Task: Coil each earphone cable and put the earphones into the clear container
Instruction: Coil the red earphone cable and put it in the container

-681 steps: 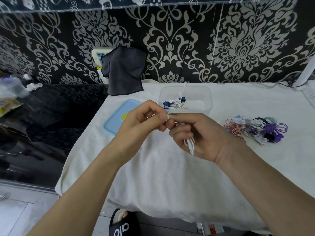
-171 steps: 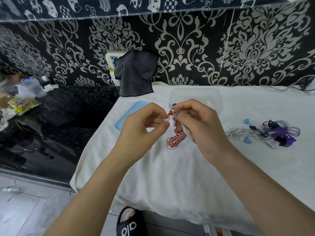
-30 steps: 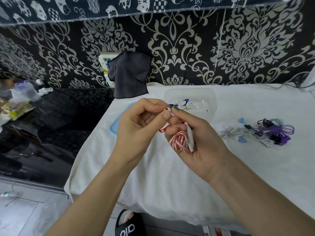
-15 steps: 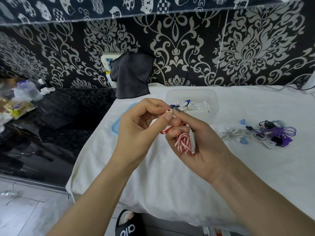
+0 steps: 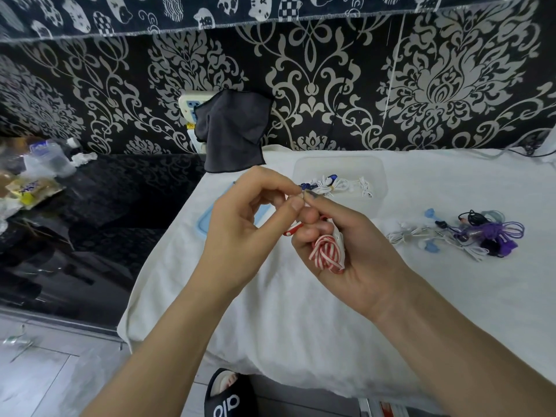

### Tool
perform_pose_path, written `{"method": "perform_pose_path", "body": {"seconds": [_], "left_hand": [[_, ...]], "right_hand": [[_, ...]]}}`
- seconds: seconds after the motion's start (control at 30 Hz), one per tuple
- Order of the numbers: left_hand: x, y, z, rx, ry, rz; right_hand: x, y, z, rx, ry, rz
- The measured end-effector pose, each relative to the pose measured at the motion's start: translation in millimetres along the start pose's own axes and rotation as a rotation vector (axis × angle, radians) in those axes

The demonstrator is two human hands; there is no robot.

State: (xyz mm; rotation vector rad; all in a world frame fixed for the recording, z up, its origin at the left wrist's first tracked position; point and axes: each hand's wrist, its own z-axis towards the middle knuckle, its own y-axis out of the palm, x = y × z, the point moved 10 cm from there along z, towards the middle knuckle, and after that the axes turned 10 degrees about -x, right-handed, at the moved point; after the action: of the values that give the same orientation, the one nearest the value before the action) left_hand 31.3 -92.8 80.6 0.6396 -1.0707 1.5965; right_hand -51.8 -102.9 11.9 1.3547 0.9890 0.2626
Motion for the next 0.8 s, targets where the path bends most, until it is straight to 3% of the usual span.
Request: {"method": "perform_pose_path", "body": {"seconds": [0.27, 0.5, 0.8], "left_hand": [[-6.2, -3.0, -2.7, 0.064, -0.025, -0.090], [-2.7, -2.8, -4.8, 0.061, -0.005, -0.007], [-2.0, -0.2, -3.4, 0.071, -0.032, -0.080]], "right_hand": [[-0.4, 1.2, -0.8, -0.004, 0.000, 0.022], [1.5, 0.2, 1.0, -0.020, 0.014, 0.083], [-0.2, -3.1, 2.1, -0.002, -0.005, -0.036]]}}
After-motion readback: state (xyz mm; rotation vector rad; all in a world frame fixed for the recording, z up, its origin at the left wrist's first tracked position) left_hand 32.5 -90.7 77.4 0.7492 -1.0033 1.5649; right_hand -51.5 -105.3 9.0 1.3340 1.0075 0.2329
